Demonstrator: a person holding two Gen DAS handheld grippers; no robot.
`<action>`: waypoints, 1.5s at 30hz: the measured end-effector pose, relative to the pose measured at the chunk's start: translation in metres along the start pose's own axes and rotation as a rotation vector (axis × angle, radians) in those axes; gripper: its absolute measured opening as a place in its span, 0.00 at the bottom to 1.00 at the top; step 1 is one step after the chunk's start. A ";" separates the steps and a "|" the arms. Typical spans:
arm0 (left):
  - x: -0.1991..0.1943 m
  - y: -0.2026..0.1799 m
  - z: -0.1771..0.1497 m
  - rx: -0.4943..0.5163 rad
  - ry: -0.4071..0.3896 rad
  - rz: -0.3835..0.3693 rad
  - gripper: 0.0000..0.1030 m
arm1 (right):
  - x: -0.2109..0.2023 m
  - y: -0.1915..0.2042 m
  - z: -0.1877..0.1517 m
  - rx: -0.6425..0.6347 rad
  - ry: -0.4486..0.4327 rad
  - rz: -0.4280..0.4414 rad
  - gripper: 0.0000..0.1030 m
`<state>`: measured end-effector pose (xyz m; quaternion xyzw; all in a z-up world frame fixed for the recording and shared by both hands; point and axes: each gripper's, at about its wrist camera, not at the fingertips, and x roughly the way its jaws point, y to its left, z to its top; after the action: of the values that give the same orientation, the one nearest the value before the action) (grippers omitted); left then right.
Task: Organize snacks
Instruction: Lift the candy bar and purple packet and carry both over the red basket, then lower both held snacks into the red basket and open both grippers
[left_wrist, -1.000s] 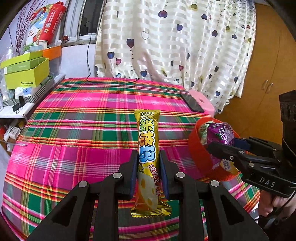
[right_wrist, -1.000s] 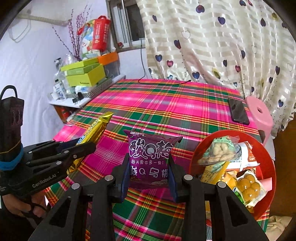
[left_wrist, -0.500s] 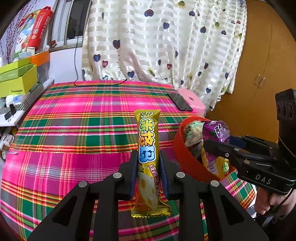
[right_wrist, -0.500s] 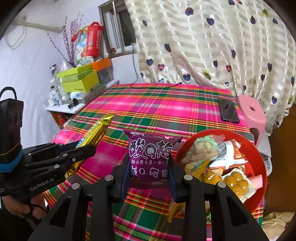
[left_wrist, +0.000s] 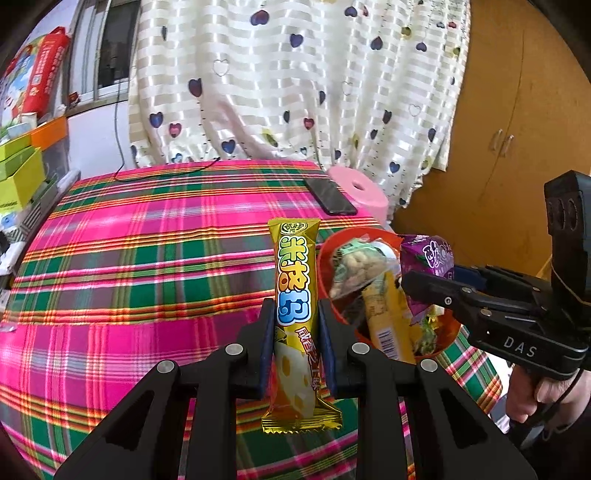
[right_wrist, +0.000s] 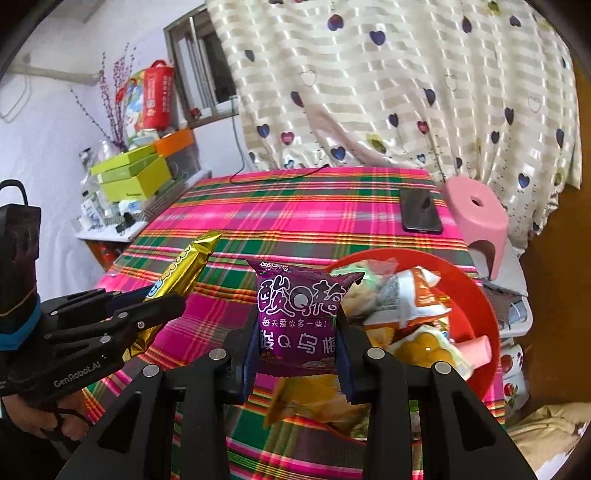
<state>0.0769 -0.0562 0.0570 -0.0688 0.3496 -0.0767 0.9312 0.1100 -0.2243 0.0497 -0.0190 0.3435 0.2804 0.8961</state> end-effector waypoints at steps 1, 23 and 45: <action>0.002 -0.002 0.001 0.004 0.002 -0.003 0.23 | 0.000 -0.003 0.000 0.005 0.000 -0.003 0.32; 0.041 -0.029 0.020 0.041 0.033 -0.074 0.23 | 0.002 -0.086 -0.003 0.134 0.005 -0.125 0.32; 0.055 -0.056 0.041 0.091 0.028 -0.135 0.23 | 0.031 -0.125 0.002 0.176 0.042 -0.149 0.44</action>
<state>0.1396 -0.1180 0.0629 -0.0487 0.3532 -0.1561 0.9211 0.1949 -0.3142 0.0121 0.0282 0.3833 0.1811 0.9053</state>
